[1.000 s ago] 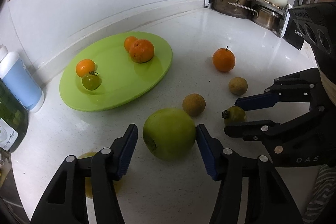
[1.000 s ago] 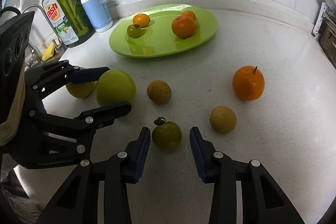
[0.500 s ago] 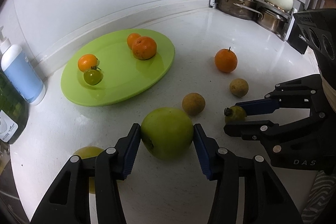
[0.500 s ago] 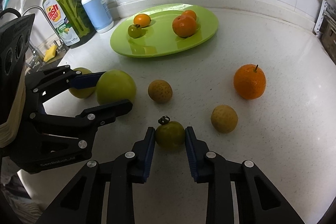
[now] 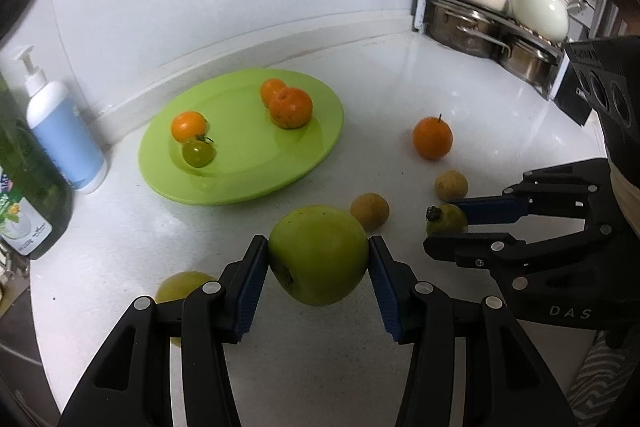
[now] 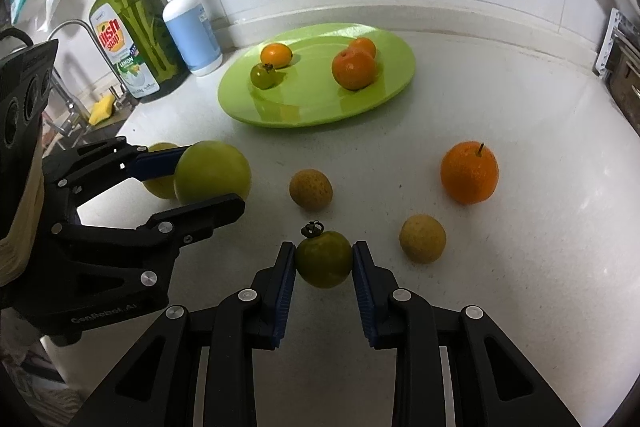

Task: Organize fruits
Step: 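Grasp the large green apple with the left tool while the right tool grasps the small green tomato, then lift and carry the green apple and green tomato in both tools over the green plate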

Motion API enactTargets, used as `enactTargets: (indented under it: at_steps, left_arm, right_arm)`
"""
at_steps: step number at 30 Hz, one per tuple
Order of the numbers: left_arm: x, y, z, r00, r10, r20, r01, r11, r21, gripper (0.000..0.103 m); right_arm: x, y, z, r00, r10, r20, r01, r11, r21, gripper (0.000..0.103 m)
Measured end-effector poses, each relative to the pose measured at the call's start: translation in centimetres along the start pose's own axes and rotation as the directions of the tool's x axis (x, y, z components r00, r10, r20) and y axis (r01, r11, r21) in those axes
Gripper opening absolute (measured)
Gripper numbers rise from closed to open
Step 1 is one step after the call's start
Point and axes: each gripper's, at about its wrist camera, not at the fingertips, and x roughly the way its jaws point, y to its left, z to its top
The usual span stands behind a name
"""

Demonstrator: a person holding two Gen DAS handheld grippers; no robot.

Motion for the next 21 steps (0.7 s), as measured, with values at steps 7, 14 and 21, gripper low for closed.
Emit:
enactTargets:
  at_steps: [7, 14, 21]
  left_arm:
    - [-2.1, 0.5, 0.8, 0.998, 0.040, 0.048, -0.038, 0.998, -0.047, 0.050]
    - [-3.8, 0.4, 2.3, 0.992, 0.076, 0.104, -0.068, 0.995, -0.071, 0.050]
    - [-4.7, 0.8, 4.2, 0.984, 0.108, 0.143, -0.099, 0.992, -0.072, 0.050]
  right_arm:
    - [-1.7, 0.2, 1.1, 0.998, 0.011, 0.056, -0.010, 1.000, -0.007, 0.030]
    - [-3.8, 0.3, 3.2, 0.990, 0.016, 0.138, -0.013, 1.000, -0.021, 0.030]
    - [-4.9, -0.1, 5.7, 0.981, 0.022, 0.192, -0.016, 0.999, -0.032, 0.030]
